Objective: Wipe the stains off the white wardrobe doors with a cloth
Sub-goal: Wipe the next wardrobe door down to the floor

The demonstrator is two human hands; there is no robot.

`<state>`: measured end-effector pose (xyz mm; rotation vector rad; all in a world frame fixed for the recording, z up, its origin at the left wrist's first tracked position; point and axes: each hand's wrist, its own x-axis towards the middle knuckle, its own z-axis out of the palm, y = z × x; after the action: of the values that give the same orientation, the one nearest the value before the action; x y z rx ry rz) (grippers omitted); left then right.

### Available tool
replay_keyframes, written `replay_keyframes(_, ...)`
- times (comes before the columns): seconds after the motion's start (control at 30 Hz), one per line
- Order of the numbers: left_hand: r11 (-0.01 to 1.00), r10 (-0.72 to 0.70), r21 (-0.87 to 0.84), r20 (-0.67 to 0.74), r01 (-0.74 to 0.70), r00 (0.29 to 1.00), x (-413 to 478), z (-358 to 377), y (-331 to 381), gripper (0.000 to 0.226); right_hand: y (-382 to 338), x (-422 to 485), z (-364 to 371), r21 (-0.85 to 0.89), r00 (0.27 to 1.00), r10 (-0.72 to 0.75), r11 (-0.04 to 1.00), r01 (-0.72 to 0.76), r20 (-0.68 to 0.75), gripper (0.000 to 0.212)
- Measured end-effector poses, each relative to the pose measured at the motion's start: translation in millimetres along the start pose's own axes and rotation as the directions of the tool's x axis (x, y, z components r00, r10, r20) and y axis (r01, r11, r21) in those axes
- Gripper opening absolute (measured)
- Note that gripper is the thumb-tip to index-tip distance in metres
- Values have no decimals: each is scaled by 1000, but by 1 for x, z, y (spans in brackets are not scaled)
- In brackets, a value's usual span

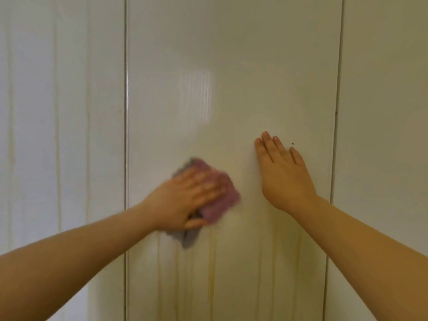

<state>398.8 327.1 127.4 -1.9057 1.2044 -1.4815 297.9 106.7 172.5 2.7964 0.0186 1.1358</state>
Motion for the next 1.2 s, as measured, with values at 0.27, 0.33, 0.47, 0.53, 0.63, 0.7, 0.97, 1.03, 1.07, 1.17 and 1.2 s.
replay_keyframes(0.27, 988, -121, -93, 56, 126, 991, -12, 10, 42, 80, -12, -1, 5, 36, 998, 62, 997, -62, -8, 71)
replay_keyframes(0.33, 1000, 0, -13, 60, 1, 998, -26, 8, 22, 77, -11, -1, 5, 29, 997, 73, 997, -72, -10, 70)
replay_keyframes(0.47, 844, -536, -36, -23, 536, 844, -38, -1, -12, 84, -14, -2, 5, 19, 996, 93, 995, -93, 8, 71)
replay_keyframes(0.53, 764, -639, -96, 20, 638, 769, -42, 3, 12, 89, -18, -2, 7, 44, 994, 110, 993, -110, 5, 71)
replay_keyframes(0.63, 929, -349, -101, 88, 357, 933, -66, 17, 59, 85, -26, -1, 7, 104, 987, 158, 982, -157, -9, 69)
replay_keyframes(0.7, 980, -187, -50, 93, 192, 978, -81, 17, 45, 82, -32, -1, 7, 120, 984, 179, 977, -176, -15, 69)
replay_keyframes(0.97, 781, -614, -113, 44, 614, 788, -69, 22, 64, 83, -50, -6, 24, 105, 997, 74, 992, -71, -31, 72)
replay_keyframes(1.03, 945, -308, -90, 87, 315, 947, -95, 31, 78, 79, -46, -6, 24, 80, 998, 52, 996, -49, -34, 71)
replay_keyframes(1.07, 981, -176, -66, 84, 181, 981, -105, 32, 67, 78, -44, -6, 23, 67, 999, 42, 997, -40, -30, 71)
replay_keyframes(1.17, 974, -226, -2, -21, 226, 974, -99, 25, 23, 75, -39, -6, 22, 44, 999, 19, 999, -17, -33, 70)
replay_keyframes(1.2, 941, -338, -12, -38, 338, 940, -91, 21, 15, 76, -40, -6, 23, 49, 999, 19, 999, -18, -28, 71)
